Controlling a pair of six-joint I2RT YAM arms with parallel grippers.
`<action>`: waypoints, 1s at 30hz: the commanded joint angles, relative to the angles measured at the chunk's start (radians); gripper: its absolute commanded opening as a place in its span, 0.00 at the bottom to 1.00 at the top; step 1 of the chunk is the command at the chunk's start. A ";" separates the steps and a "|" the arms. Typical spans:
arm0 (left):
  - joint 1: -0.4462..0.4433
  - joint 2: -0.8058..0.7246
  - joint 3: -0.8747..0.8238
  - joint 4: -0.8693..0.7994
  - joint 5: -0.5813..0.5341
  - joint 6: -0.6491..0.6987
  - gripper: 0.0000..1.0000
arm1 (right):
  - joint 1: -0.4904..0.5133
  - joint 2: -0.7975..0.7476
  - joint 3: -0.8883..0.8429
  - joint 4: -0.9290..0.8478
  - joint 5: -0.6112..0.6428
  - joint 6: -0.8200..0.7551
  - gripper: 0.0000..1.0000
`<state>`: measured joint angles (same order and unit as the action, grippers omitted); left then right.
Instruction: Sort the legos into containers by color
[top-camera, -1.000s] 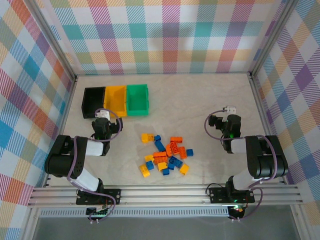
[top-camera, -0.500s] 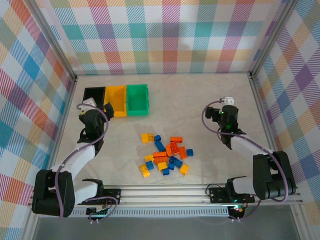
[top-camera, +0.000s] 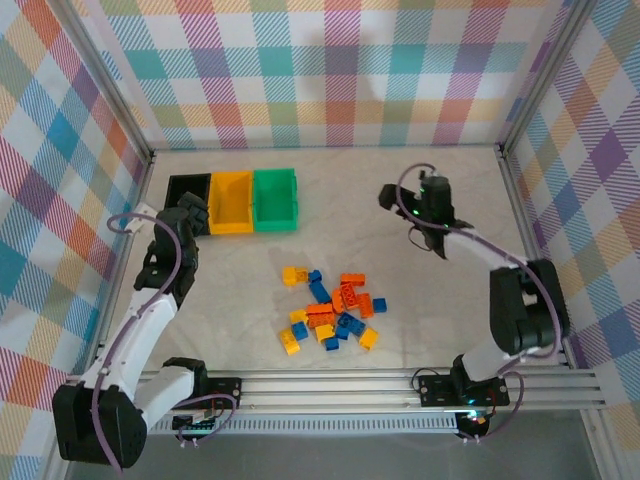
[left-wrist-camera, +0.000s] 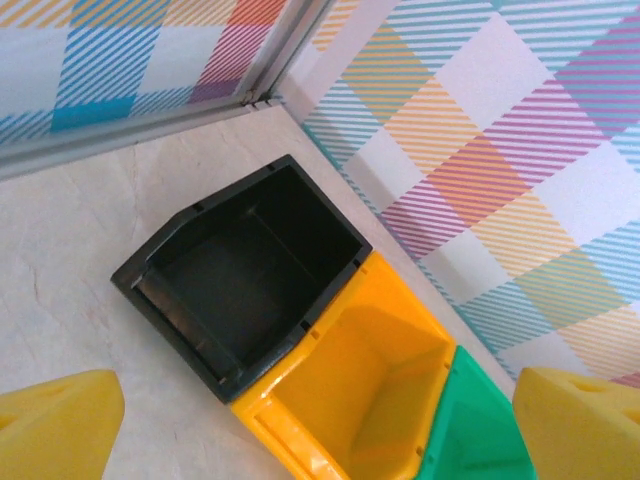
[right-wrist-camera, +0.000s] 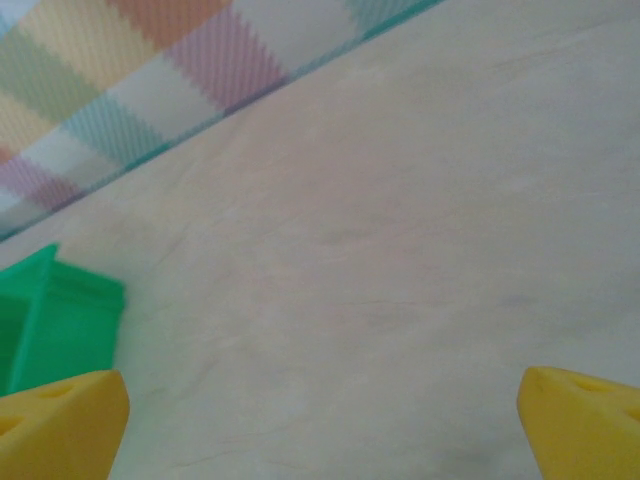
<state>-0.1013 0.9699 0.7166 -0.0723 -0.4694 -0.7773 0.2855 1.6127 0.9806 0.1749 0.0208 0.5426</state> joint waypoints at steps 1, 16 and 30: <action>0.009 -0.048 0.005 -0.076 0.057 -0.085 1.00 | 0.098 0.113 0.146 -0.166 -0.104 0.011 0.98; 0.003 -0.072 -0.025 -0.135 0.414 -0.002 1.00 | 0.335 0.634 0.788 -0.301 -0.121 -0.022 0.94; -0.047 -0.097 -0.071 -0.149 0.449 0.008 1.00 | 0.358 0.829 1.098 -0.612 0.012 -0.034 0.54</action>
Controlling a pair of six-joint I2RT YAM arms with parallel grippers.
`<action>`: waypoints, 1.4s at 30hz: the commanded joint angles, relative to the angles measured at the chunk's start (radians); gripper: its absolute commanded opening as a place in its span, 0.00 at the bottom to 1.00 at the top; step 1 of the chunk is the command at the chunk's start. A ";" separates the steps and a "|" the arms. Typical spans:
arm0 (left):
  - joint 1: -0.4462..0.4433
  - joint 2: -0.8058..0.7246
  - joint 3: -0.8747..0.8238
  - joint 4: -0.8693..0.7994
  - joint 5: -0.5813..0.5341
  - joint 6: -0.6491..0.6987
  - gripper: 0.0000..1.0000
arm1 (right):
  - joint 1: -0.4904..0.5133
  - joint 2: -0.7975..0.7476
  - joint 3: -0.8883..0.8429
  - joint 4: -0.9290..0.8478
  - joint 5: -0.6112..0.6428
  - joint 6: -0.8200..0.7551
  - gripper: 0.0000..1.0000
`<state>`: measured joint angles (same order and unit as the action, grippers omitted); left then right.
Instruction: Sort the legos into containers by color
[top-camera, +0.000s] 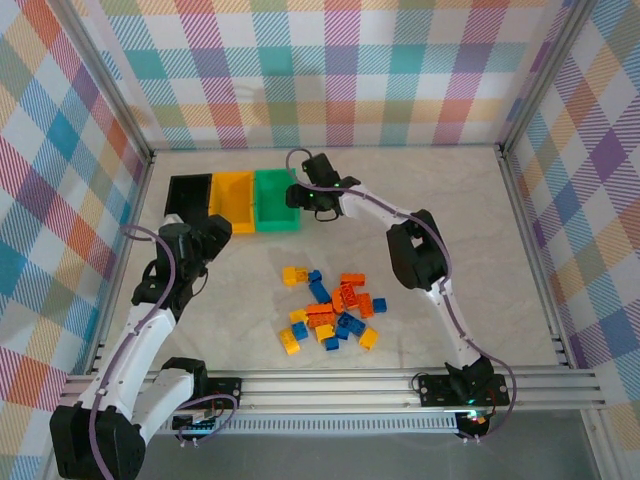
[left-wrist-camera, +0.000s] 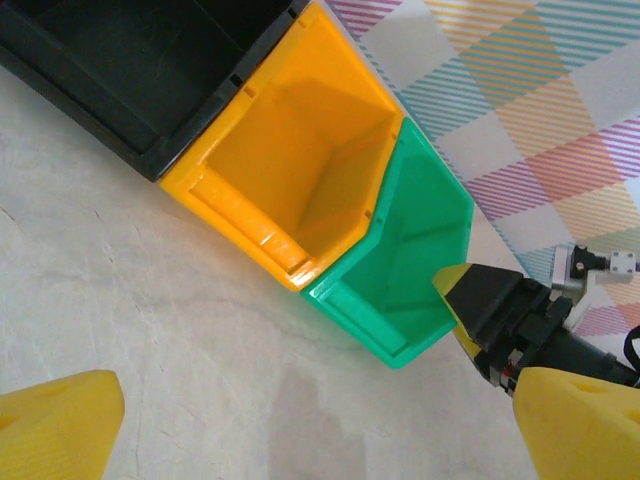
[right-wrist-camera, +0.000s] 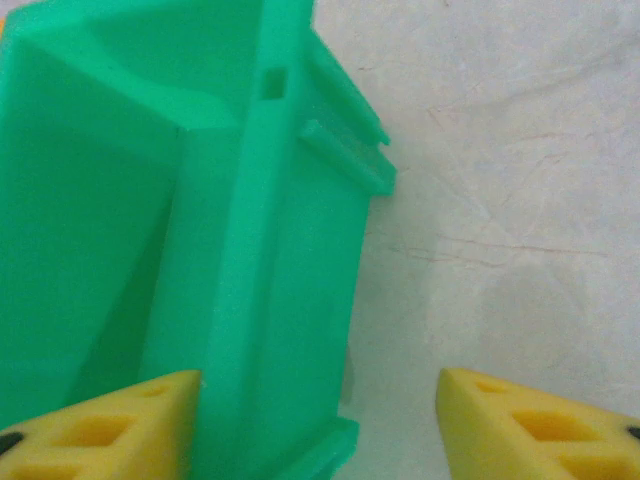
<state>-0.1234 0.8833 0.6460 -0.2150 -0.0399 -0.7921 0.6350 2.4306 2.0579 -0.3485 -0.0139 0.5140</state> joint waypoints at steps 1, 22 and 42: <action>-0.034 -0.010 0.004 -0.012 0.015 0.025 1.00 | 0.008 -0.001 0.011 -0.086 0.057 -0.010 0.50; -0.208 0.067 0.163 -0.173 -0.004 0.056 1.00 | -0.086 -0.485 -0.540 -0.082 0.265 -0.190 0.00; -0.229 0.051 0.109 -0.141 0.060 0.099 1.00 | -0.233 -0.700 -0.921 0.053 0.208 -0.262 0.03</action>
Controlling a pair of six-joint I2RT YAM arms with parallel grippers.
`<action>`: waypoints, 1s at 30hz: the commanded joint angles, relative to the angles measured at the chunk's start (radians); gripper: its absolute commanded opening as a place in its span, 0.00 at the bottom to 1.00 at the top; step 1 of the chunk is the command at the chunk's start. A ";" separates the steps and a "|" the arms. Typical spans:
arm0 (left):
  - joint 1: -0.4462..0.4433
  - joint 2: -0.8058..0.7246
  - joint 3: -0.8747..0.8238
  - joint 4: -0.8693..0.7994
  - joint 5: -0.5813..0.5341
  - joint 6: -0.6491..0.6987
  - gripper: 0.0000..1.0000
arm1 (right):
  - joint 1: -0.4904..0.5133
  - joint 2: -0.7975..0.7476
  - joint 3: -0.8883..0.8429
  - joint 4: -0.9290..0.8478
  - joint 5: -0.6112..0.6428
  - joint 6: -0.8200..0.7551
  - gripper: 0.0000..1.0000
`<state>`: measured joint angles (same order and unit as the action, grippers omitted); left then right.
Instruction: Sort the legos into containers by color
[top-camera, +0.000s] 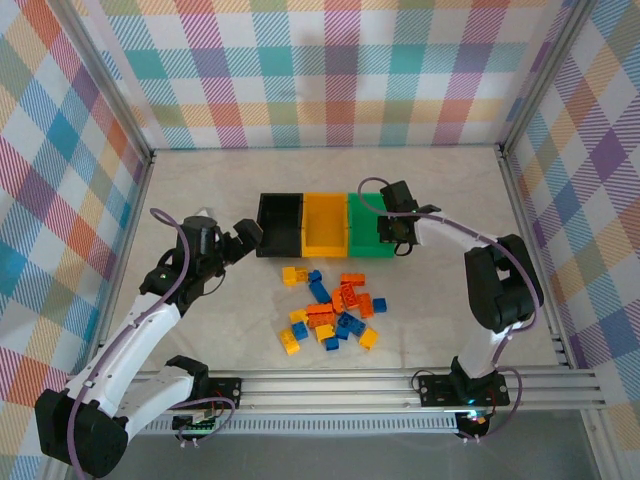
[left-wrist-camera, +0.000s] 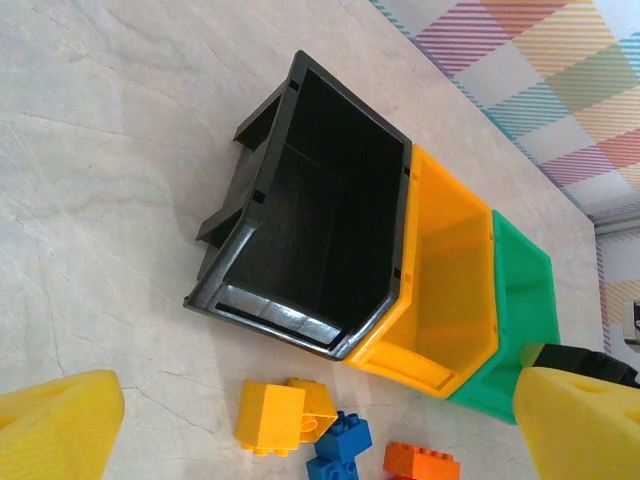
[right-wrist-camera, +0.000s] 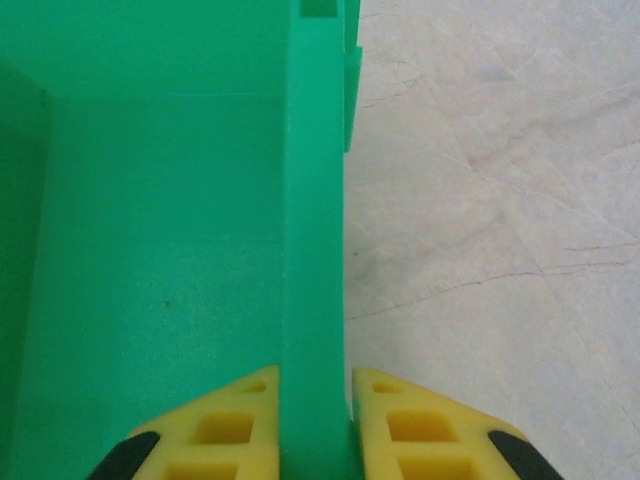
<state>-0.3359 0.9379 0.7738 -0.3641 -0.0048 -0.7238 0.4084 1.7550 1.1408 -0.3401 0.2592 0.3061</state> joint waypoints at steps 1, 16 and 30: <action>-0.017 -0.001 -0.020 0.007 0.027 0.032 1.00 | -0.006 -0.018 0.003 0.043 -0.070 -0.057 0.05; -0.030 0.009 -0.040 0.012 0.055 0.051 1.00 | -0.005 -0.149 -0.040 0.021 -0.187 0.105 0.72; -0.052 -0.105 -0.120 0.007 0.062 0.023 1.00 | 0.307 -0.236 -0.281 0.013 -0.124 0.375 0.99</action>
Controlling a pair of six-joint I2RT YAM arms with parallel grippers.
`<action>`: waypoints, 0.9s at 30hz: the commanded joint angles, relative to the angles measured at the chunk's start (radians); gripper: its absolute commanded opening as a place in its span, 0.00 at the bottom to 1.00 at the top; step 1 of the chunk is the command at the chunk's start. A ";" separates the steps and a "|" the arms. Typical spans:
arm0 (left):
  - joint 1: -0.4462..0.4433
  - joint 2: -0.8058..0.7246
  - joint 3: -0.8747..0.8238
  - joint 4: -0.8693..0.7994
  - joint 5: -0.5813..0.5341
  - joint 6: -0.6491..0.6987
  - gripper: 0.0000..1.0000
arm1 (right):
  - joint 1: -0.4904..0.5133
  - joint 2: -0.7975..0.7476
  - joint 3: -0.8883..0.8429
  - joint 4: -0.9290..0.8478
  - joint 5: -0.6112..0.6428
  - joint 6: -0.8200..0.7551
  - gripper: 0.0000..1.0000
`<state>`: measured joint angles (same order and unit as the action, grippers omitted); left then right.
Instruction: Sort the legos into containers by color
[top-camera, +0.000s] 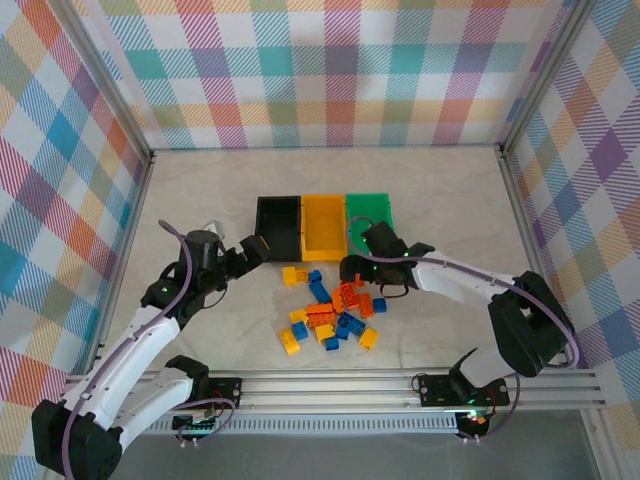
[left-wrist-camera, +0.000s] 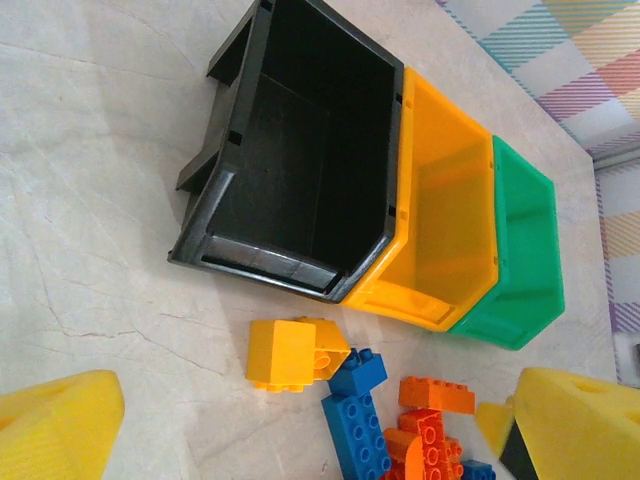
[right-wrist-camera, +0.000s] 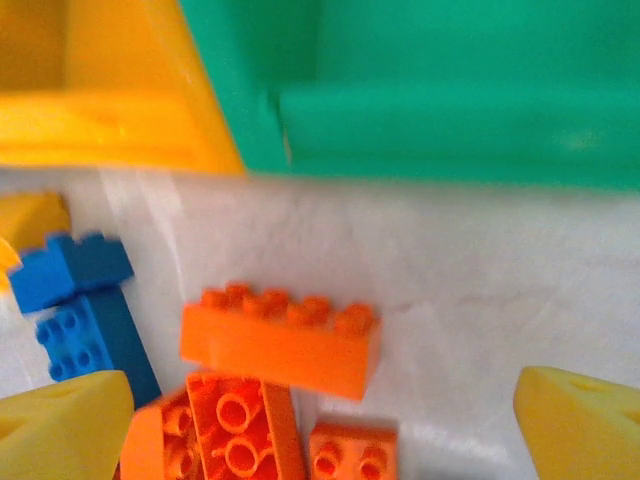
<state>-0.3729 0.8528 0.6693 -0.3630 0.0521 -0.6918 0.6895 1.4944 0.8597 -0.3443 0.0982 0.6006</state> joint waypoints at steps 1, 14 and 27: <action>-0.015 -0.022 -0.017 0.001 0.002 -0.008 1.00 | 0.038 0.040 0.006 0.029 0.042 0.085 0.99; -0.015 -0.035 -0.024 -0.022 0.000 0.002 1.00 | 0.076 0.214 0.133 0.003 0.156 0.080 0.96; -0.015 -0.010 -0.011 -0.028 -0.024 0.010 1.00 | 0.096 0.241 0.138 0.002 0.113 0.074 0.78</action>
<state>-0.3729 0.8383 0.6571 -0.3687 0.0402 -0.6910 0.7780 1.7382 0.9920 -0.3336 0.2234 0.6727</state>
